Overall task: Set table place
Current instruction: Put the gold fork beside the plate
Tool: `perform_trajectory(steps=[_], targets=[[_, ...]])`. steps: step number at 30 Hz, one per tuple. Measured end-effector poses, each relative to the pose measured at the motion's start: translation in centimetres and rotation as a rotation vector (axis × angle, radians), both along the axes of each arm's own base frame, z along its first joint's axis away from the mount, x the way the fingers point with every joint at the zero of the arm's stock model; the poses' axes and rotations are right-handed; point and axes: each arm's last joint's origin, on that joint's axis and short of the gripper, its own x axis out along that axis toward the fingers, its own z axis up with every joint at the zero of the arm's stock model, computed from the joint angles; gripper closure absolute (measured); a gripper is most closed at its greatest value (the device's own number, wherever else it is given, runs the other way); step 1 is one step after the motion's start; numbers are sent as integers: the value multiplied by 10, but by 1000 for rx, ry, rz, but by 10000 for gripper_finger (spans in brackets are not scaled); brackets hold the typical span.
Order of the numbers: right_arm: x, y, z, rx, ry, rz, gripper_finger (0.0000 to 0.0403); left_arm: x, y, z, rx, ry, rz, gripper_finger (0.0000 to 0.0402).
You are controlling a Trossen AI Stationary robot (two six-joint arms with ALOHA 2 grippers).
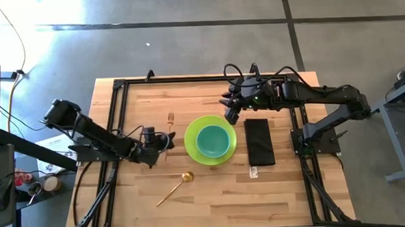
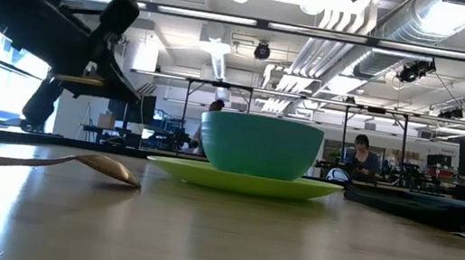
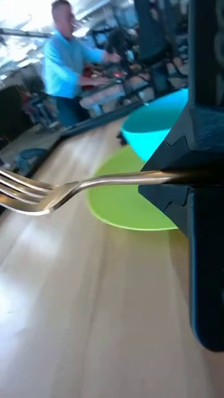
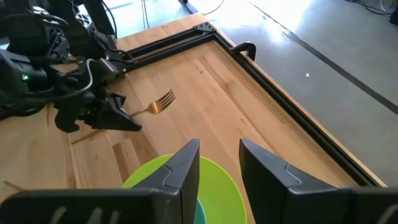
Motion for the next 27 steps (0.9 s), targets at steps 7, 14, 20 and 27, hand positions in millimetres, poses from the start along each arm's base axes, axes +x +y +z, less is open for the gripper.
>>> perform_trajectory(steps=[7, 14, 20, 27], targets=[[0, 1, -1, 11, 7, 16, 297, 1, -2, 1, -64, 84, -54, 401], [0, 1, -1, 15, 11, 23, 297, 1, -2, -10, -76, 105, -17, 401], [0, 6, -1, 17, 11, 43, 297, 3, -2, -33, -122, 111, 55, 401], [0, 9, -1, 18, 14, 52, 297, 7, -3, -38, -104, 155, 67, 401]])
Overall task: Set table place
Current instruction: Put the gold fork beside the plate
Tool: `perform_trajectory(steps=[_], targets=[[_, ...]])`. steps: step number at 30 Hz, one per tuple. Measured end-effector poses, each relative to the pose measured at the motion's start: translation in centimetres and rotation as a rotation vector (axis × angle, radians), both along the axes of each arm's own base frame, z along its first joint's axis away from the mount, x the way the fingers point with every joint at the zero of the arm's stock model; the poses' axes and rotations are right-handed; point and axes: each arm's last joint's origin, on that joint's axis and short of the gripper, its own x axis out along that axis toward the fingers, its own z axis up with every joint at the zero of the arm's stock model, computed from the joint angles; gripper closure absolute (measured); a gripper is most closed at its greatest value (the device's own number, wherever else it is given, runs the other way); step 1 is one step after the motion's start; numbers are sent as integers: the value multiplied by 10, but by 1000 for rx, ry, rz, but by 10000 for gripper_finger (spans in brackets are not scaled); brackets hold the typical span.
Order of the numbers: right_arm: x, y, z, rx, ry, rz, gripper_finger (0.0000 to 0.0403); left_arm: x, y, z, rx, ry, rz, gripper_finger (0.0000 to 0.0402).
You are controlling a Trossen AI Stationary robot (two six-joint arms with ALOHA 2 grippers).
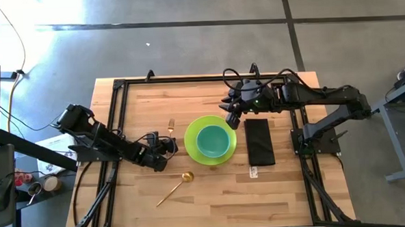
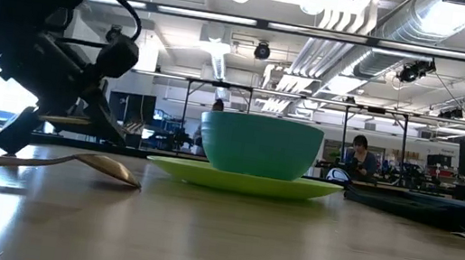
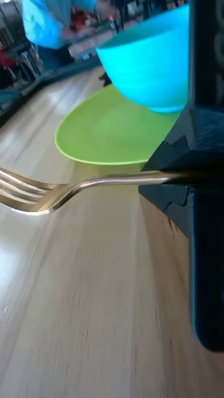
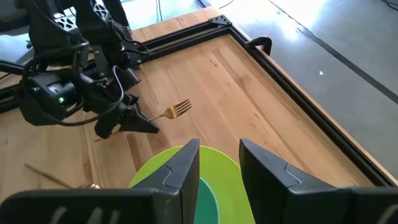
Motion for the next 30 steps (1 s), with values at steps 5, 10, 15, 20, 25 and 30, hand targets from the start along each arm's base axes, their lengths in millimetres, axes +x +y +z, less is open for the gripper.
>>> perform_trajectory(steps=[5, 10, 15, 20, 25, 30], targets=[[0, 0, 0, 0, 0, 0, 297, 10, 5, 3, -45, 98, -53, 401], [0, 0, 0, 0, 0, 0, 297, 24, 14, 2, -65, 196, -117, 401], [0, 2, 0, 6, 1, 14, 297, 27, 15, -3, -71, 227, -123, 401], [0, 2, -1, 11, 6, 22, 297, 26, 15, -3, -79, 227, -108, 401], [0, 2, -1, 11, 7, 22, 297, 24, 16, -5, -94, 239, -99, 401], [0, 2, -1, 11, 7, 22, 297, 24, 16, -5, -93, 239, -96, 399]])
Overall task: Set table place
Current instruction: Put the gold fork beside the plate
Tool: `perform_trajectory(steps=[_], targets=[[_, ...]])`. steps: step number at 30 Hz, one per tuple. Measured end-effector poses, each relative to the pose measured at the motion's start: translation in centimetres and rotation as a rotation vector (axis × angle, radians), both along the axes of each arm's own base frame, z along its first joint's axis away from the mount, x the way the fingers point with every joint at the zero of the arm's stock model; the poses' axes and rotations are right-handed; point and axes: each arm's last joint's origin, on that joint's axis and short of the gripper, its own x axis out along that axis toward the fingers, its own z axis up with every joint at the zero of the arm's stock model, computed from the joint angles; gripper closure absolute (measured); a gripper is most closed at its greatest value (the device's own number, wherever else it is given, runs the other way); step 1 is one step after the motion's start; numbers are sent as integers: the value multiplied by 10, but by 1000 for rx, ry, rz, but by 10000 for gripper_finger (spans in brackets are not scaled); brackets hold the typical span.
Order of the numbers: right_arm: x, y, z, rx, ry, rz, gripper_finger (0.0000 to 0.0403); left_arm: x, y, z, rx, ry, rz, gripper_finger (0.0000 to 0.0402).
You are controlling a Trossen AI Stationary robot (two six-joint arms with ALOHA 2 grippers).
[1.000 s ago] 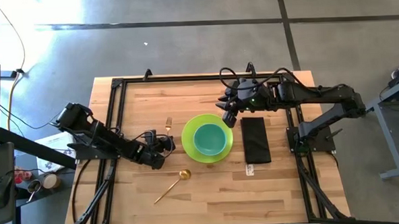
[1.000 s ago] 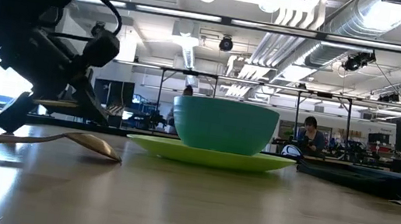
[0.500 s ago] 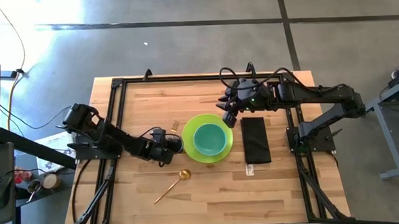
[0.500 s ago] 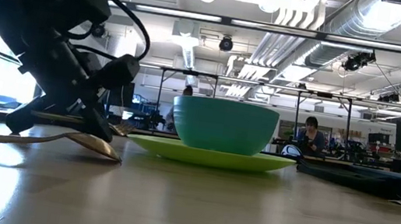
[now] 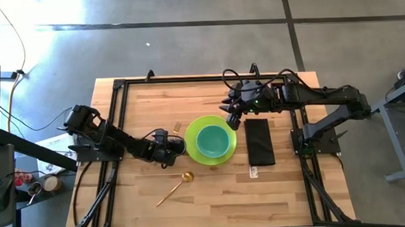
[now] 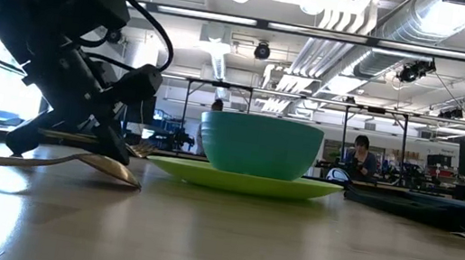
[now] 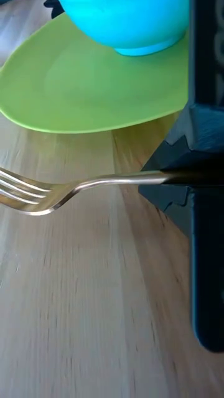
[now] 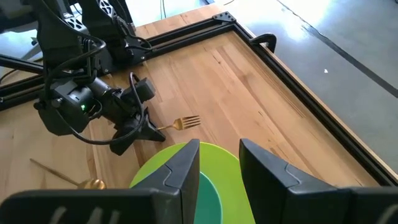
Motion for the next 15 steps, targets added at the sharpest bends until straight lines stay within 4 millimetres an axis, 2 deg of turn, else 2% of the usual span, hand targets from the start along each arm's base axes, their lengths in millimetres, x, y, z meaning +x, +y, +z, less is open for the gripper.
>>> perform_trajectory(steps=[15], targets=[[0, 0, 0, 2, 0, 3, 297, -1, 0, -1, -4, 14, -4, 381]])
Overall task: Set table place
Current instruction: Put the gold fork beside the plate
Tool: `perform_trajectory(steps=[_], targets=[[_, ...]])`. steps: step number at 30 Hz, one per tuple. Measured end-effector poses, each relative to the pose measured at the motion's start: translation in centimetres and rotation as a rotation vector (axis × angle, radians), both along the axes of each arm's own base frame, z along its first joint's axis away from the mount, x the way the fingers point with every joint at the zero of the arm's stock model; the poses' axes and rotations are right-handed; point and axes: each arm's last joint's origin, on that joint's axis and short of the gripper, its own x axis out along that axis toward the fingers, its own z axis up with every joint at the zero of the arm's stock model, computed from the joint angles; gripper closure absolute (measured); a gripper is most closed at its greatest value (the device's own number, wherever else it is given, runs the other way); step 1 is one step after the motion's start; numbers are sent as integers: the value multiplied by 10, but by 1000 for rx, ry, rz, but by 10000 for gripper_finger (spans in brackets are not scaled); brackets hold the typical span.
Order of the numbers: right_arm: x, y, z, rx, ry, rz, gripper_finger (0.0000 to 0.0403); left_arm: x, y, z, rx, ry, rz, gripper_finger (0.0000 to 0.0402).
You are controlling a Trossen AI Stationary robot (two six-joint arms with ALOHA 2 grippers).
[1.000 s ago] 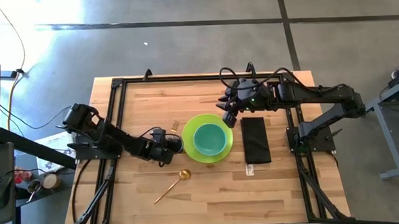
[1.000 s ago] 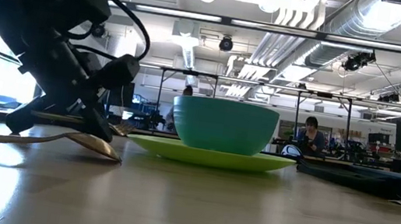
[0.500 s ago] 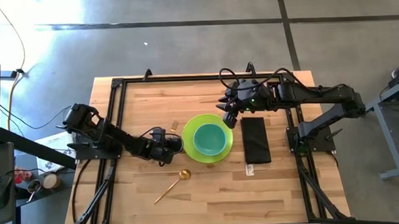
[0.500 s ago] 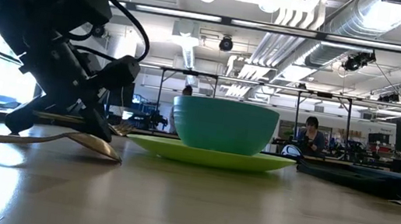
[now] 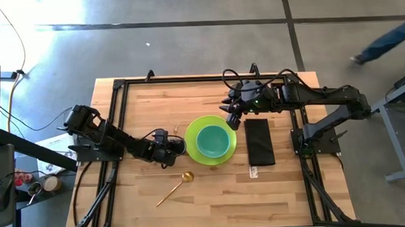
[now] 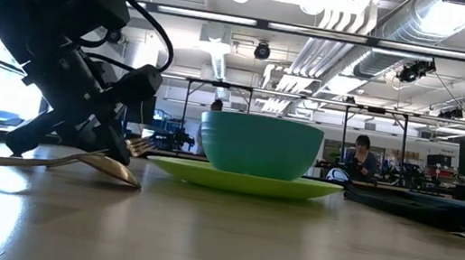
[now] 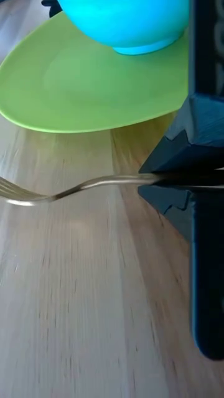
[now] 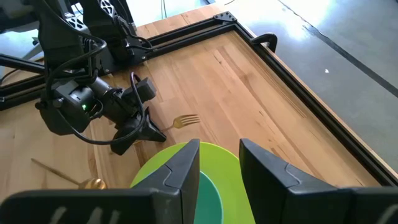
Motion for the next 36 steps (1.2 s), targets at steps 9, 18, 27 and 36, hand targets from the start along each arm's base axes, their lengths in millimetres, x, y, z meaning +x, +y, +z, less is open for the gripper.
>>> perform_trajectory(steps=[9, 18, 27, 36], targets=[[0, 1, 0, 14, 0, 20, 297, 0, 0, 0, 1, 19, -26, 379], [0, 1, 0, 27, -1, 37, 297, 0, 0, 0, 15, 34, -50, 300], [0, 1, 0, 31, -1, 43, 297, -1, -1, 5, 0, 29, -61, 239], [1, 3, 0, 53, -1, 75, 297, -26, 4, 34, 20, 127, -76, 307]])
